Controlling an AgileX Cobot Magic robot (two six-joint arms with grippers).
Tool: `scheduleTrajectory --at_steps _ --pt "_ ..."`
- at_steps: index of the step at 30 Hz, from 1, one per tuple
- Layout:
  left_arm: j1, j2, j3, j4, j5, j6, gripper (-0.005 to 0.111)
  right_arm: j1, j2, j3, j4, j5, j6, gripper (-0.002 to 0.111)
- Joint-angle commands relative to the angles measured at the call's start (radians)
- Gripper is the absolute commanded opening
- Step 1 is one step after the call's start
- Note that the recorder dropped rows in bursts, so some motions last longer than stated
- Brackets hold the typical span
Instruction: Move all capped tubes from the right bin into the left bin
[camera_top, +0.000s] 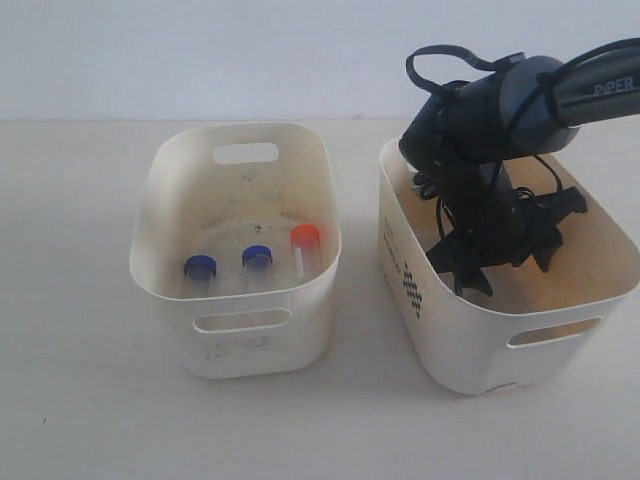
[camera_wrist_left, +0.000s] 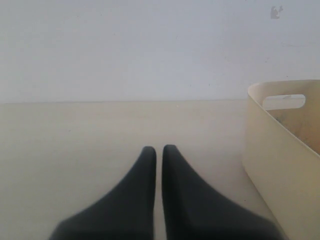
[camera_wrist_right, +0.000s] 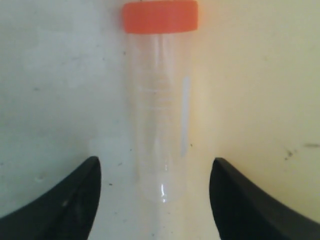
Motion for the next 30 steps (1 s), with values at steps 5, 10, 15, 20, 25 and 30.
scheduleTrajectory --at_steps 5,10,15,20,25,30 --pt "-0.007 0.004 -0.002 -0.003 -0.007 -0.004 0.004 -0.009 0.054 0.000 -0.016 -0.001 -0.002 0.060" --pt "-0.007 0.004 -0.002 -0.003 -0.007 -0.004 0.004 -0.009 0.055 0.000 -0.036 -0.002 0.011 0.042" --pt "-0.007 0.004 -0.002 -0.003 -0.007 -0.004 0.004 -0.009 0.055 0.000 -0.036 -0.014 0.011 0.022" --pt "-0.007 0.004 -0.002 -0.003 -0.007 -0.004 0.004 -0.009 0.055 0.000 -0.033 -0.012 0.011 0.004" --pt "-0.007 0.004 -0.002 -0.003 -0.007 -0.004 0.004 -0.009 0.055 0.000 -0.035 -0.016 0.011 0.000" --pt "-0.007 0.004 -0.002 -0.003 -0.007 -0.004 0.004 -0.009 0.048 0.000 -0.037 -0.016 0.011 0.000"
